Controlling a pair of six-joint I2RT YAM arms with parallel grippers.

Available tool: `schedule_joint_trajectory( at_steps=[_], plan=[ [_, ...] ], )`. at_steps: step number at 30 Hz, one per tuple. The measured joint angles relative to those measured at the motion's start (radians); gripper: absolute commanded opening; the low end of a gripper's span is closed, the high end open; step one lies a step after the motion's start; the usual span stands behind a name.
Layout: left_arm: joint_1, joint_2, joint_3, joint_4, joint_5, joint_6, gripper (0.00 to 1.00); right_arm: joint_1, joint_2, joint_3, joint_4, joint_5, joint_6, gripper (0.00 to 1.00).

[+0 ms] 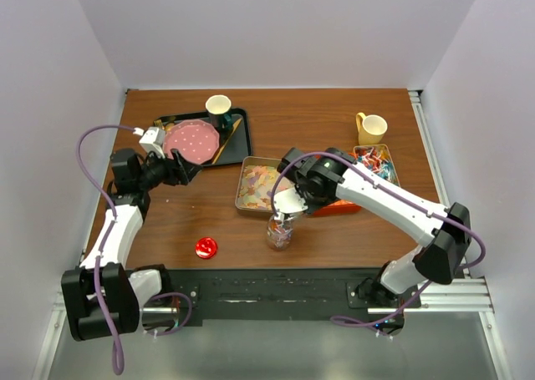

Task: Pack the candies
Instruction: Place the fake candies in the packing bottle.

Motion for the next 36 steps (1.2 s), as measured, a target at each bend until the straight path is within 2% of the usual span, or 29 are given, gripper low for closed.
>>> schedule_joint_trajectory(
  at_steps=[8,36],
  plan=[
    [0.021,0.005,-0.006,0.018,0.000,-0.021,0.76,0.057,0.003,-0.024,0.000,0.073,0.021,0.00],
    [0.039,-0.046,-0.076,0.084,0.000,-0.076,0.78,0.113,0.010,-0.030,0.000,0.210,0.044,0.00]
  ],
)
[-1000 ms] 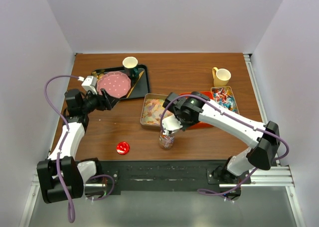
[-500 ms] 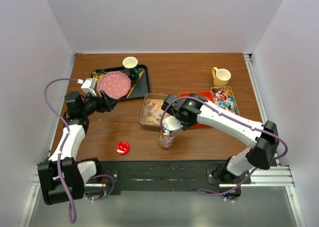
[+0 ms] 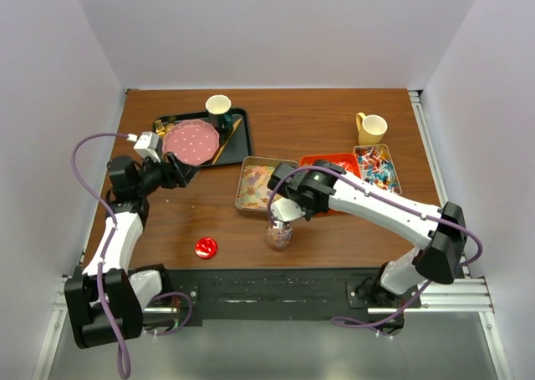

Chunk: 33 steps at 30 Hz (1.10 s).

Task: Pack the candies
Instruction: Place the fake candies in the packing bottle.

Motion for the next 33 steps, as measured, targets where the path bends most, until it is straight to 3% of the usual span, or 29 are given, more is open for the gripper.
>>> schedule_joint_trajectory(
  at_steps=[33],
  plan=[
    [0.013,-0.086,-0.068,0.037,-0.015,-0.055,0.84,0.087,-0.025,-0.027,0.001,0.132,-0.023,0.00]
  ],
)
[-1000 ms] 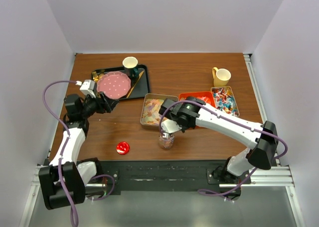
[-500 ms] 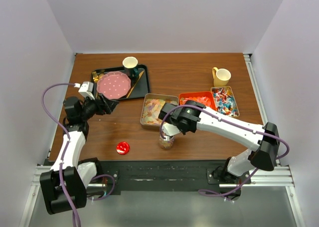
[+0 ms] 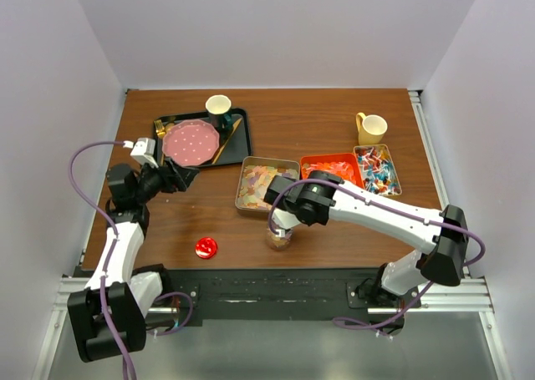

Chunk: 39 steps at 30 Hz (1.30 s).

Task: Pack the candies
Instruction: Place the fake candies in the packing bottle, then place the spatula at the center of the board.

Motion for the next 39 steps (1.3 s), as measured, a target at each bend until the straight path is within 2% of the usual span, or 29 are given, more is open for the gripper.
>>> schedule_joint_trajectory(
  at_steps=[12,16,18,22,25,26,31,35,39],
  plan=[
    [0.000,0.011,-0.010,0.027,-0.001,-0.042,0.83,0.008,-0.003,0.019,0.000,0.032,0.001,0.00],
    [0.000,0.013,-0.010,0.029,-0.034,-0.049,0.83,-0.056,-0.003,0.044,-0.002,-0.077,0.087,0.00],
    [-0.003,0.013,-0.010,0.027,-0.042,-0.038,0.83,-0.168,-0.003,0.068,0.001,-0.177,0.150,0.00],
    [-0.059,0.035,0.007,-0.018,-0.052,0.048,0.86,-0.508,-0.008,0.065,0.039,-0.337,0.251,0.00],
    [-0.149,0.069,0.056,-0.080,-0.048,0.183,0.91,-0.753,-0.017,0.007,0.121,-0.430,0.315,0.00],
    [-0.171,0.083,0.080,-0.101,-0.043,0.231,1.00,-0.827,-0.016,-0.010,0.148,-0.461,0.337,0.00],
    [-0.190,0.216,0.230,-0.228,-0.029,0.421,1.00,-1.128,0.040,-0.030,0.314,-0.595,0.455,0.00],
    [-0.190,0.327,0.333,-0.349,-0.024,0.523,1.00,-1.324,0.171,-0.029,0.443,-0.651,0.544,0.00],
    [-0.190,0.354,0.394,-0.486,-0.021,0.652,1.00,-1.403,0.275,-0.028,0.496,-0.660,0.583,0.00]
  ],
)
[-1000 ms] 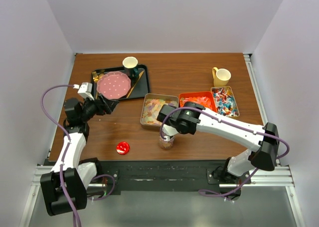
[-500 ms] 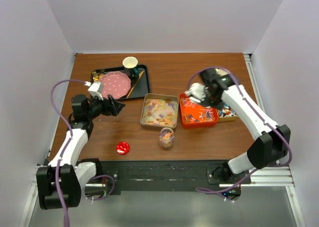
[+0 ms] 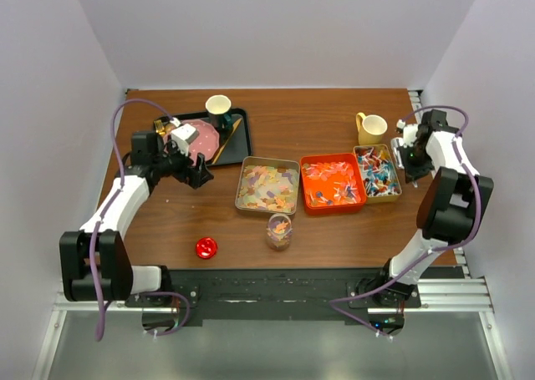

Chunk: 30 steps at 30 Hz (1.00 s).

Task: Pack the candies
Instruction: Place the spatula at the center of the board.

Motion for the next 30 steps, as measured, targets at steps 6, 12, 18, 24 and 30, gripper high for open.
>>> schedule_joint_trajectory(
  at_steps=[6,12,18,24,30],
  plan=[
    [0.000,0.004,0.051,-0.233,0.044,0.396,1.00,-0.007,0.028,-0.001,0.063,0.005,-0.005,0.00],
    [0.000,0.094,0.055,-0.451,0.055,0.726,1.00,-0.033,0.101,0.004,0.089,0.020,-0.010,0.00],
    [0.000,0.128,0.031,-0.515,0.056,0.876,1.00,-0.050,0.174,-0.012,0.124,0.042,-0.019,0.12],
    [0.000,-0.008,-0.112,-0.459,0.049,0.930,1.00,-0.051,0.172,-0.021,0.136,0.046,-0.023,0.43],
    [-0.002,-0.080,-0.174,-0.477,0.046,1.020,1.00,-0.051,0.159,-0.021,0.111,0.029,0.000,0.63]
  ],
)
